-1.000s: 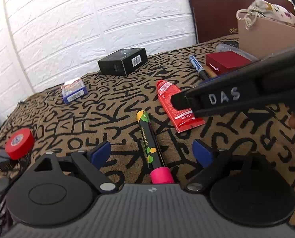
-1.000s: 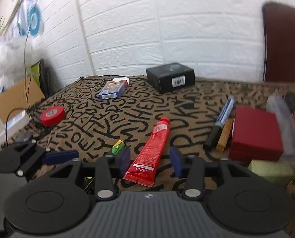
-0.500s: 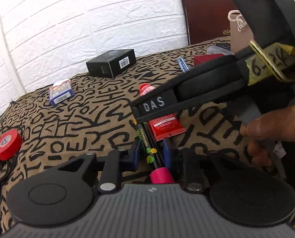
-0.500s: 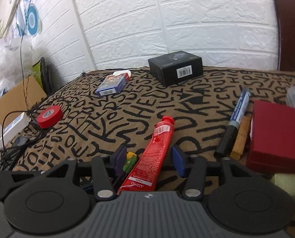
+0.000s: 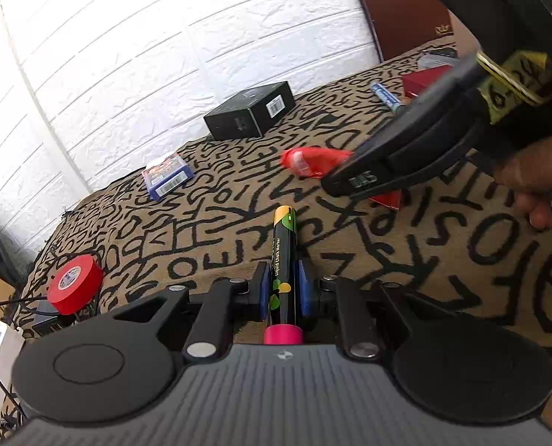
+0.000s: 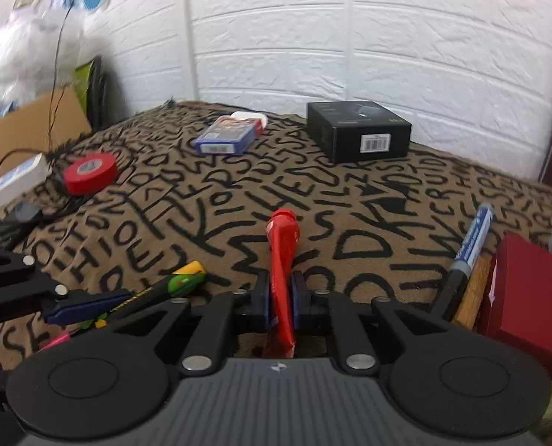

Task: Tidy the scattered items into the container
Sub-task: 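Carry the marker in left gripper while right carries the red tube to the cardboard box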

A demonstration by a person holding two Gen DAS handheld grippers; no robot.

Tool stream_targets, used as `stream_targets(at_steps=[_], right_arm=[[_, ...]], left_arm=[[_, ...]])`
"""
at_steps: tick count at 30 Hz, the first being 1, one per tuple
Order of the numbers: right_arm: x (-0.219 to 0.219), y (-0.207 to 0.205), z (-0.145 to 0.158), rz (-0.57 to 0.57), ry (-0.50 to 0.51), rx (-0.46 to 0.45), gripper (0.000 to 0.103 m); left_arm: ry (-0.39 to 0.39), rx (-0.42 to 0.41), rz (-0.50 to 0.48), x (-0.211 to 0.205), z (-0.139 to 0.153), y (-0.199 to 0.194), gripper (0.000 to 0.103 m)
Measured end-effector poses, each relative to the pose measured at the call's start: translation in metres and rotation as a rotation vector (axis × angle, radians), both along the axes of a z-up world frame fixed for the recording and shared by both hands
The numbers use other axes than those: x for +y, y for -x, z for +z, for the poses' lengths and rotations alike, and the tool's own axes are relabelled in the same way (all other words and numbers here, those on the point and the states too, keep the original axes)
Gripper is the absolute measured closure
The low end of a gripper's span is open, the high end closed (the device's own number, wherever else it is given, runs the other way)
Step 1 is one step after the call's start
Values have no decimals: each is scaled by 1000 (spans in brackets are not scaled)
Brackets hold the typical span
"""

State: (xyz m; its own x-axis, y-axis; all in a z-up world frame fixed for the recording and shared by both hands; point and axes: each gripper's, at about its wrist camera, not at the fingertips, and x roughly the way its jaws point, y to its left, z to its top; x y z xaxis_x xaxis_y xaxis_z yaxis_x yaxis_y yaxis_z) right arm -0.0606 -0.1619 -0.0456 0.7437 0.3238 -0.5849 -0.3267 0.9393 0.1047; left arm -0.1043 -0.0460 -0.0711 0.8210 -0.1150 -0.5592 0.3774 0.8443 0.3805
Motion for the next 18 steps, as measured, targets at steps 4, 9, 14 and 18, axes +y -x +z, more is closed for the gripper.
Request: stream_targets(at_steps=[4,9,14,18], right_arm=[[1,-3,2,-5,-41,11,92],[-14,5,-4,-19,-261,80,92],[-23,18,-10,-34,-467,120,92],[-18,26,3,-27,-493,84,92]], left_arm=[[56,4,21,1,3,-9,85],[368,193,49,39,19,-25,85],[489,177,17,52,28,-12,85],[467,159,-8,45,36,-8,85]])
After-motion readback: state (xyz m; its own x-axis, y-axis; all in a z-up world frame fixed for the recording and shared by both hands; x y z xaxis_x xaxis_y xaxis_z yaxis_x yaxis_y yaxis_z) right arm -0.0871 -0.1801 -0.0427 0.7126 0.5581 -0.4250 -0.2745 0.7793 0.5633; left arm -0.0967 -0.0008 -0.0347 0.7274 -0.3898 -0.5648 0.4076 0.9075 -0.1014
